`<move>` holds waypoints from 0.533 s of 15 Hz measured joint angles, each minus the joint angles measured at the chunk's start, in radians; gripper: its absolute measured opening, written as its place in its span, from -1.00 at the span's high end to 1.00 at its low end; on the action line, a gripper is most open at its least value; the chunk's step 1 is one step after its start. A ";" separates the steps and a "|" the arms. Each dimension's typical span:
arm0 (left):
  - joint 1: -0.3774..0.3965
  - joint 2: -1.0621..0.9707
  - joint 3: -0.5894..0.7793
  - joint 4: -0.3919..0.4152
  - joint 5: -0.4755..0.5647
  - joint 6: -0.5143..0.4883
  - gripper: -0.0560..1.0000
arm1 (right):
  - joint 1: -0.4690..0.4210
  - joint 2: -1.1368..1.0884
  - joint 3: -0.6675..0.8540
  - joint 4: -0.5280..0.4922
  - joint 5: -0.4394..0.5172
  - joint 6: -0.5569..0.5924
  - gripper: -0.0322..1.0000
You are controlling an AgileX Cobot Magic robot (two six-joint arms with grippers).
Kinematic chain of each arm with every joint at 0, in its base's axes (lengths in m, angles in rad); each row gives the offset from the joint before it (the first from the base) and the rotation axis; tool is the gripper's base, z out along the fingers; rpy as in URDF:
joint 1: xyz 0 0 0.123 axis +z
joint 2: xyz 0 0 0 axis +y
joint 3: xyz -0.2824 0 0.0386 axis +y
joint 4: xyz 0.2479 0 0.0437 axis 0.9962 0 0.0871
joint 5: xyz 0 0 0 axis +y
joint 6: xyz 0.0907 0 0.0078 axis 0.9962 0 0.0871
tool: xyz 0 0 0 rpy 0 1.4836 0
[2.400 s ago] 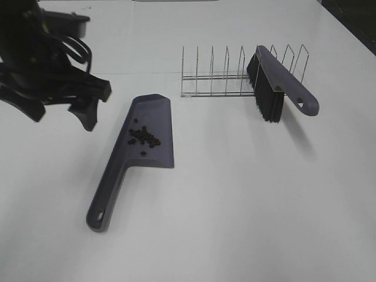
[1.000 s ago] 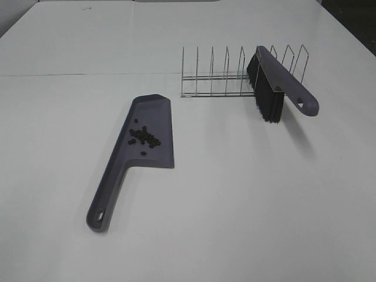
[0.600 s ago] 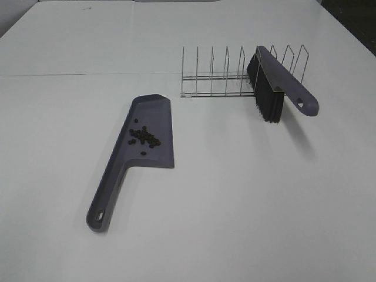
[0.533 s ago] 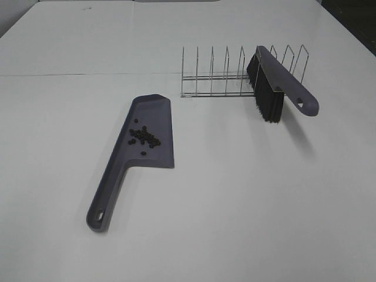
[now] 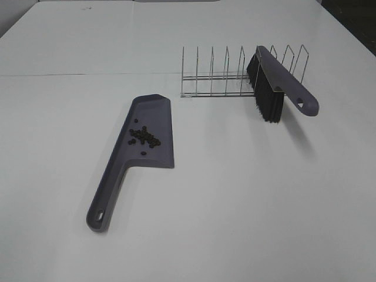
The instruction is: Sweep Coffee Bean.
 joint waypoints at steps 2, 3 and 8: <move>0.000 0.000 0.000 -0.004 0.000 0.000 -0.52 | 0.000 0.000 0.000 0.000 0.000 0.000 -0.35; 0.000 0.000 0.000 -0.006 0.000 0.002 -0.52 | 0.000 0.000 0.000 0.000 0.000 0.000 -0.35; 0.000 0.000 0.000 -0.006 0.000 0.002 -0.52 | 0.000 0.000 0.000 0.000 0.000 0.000 -0.35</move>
